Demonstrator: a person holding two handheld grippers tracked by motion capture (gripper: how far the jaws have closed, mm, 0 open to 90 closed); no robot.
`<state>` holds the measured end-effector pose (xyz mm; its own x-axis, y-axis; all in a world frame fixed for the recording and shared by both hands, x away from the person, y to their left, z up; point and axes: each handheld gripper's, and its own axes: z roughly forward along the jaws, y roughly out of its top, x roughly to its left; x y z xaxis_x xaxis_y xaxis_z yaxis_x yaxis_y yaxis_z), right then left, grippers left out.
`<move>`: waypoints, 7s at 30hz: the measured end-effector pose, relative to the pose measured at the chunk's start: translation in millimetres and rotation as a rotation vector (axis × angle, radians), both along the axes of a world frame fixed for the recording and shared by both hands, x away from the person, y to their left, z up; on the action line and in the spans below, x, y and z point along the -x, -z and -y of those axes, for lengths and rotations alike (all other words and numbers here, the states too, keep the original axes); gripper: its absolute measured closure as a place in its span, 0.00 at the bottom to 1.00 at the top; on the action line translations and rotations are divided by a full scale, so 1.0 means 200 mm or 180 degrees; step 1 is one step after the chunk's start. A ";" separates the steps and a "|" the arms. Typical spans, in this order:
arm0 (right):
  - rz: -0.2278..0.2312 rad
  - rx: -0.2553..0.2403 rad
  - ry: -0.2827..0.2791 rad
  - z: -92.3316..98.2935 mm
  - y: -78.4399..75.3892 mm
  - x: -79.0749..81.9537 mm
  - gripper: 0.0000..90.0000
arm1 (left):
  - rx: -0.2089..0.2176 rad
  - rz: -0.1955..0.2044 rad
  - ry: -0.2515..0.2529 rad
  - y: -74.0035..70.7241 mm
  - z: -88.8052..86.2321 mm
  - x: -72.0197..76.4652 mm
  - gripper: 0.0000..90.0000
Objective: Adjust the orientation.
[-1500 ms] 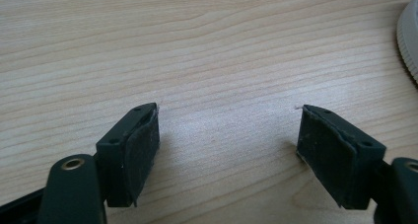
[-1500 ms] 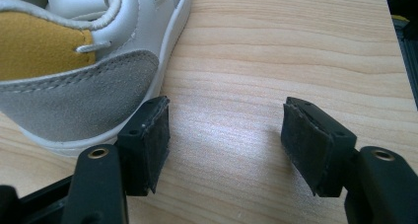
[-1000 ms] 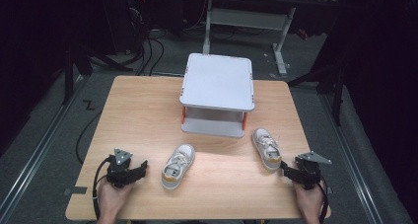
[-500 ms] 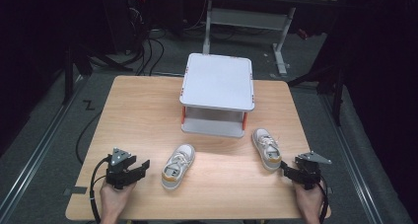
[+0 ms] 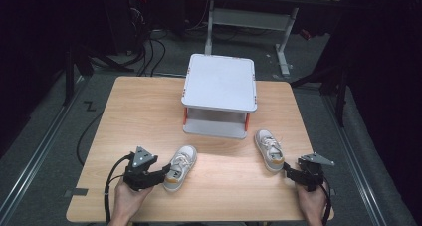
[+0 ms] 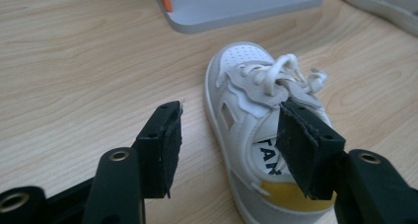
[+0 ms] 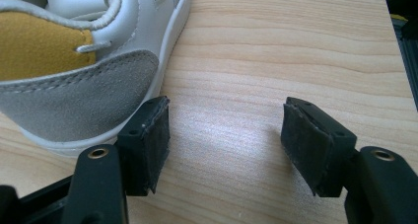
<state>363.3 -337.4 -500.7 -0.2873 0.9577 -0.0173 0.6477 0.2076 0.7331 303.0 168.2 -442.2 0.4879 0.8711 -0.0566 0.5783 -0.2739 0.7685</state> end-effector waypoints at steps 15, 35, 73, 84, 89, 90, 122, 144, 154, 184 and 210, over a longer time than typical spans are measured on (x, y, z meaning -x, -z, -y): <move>0.0003 0.0001 -0.0004 0.00 0.00 0.00 0.40 | -0.0352 -0.0109 0.0160 0.03 0.12 -0.06 0.79; -0.0001 -0.0001 0.0003 0.00 0.00 0.00 0.39 | -0.0324 -0.0070 0.0013 -0.03 0.15 -0.06 0.93; -0.0002 -0.0002 0.0007 0.00 0.00 0.00 0.39 | -0.0379 -0.0038 0.0291 -0.01 0.56 -0.18 0.90; -0.0002 -0.0003 0.0007 0.00 0.00 0.00 0.39 | 0.0042 -0.0134 0.0411 0.00 0.52 -0.18 0.80; -0.0002 -0.0004 0.0008 0.00 0.00 0.00 0.39 | 0.0202 -0.0129 0.0408 -0.01 0.48 -0.18 0.64; -0.0001 -0.0005 0.0008 0.00 0.00 0.00 0.39 | 0.0248 -0.0130 0.0420 -0.01 0.47 -0.18 0.61; 0.0230 -0.0211 -0.0070 0.04 -0.12 0.07 0.60 | 0.0127 -0.0107 -0.0403 0.30 -0.06 -0.30 0.38; -0.0367 -0.0378 -0.0441 -0.34 -0.27 -0.15 0.67 | -0.0199 -0.0012 -0.0380 0.32 -0.02 -0.29 0.36; -0.0231 -0.0342 -0.0444 -0.35 -0.24 -0.12 0.93 | -0.0207 -0.0011 -0.0385 0.32 -0.02 -0.29 0.35; -0.0094 -0.0011 -0.0982 -0.83 -0.28 0.11 0.95 | -0.0207 -0.0010 -0.0444 0.32 -0.01 -0.29 0.35; -0.0351 -0.0391 -0.1480 -0.94 -0.24 0.12 0.67 | -0.0202 -0.0012 -0.0467 0.32 -0.01 -0.30 0.36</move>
<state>338.5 -149.2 -452.1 -0.6787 0.7206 0.1421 0.5819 0.4095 0.7026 363.0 170.8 -505.9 0.3549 0.9349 -0.0007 0.6186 -0.2343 0.7500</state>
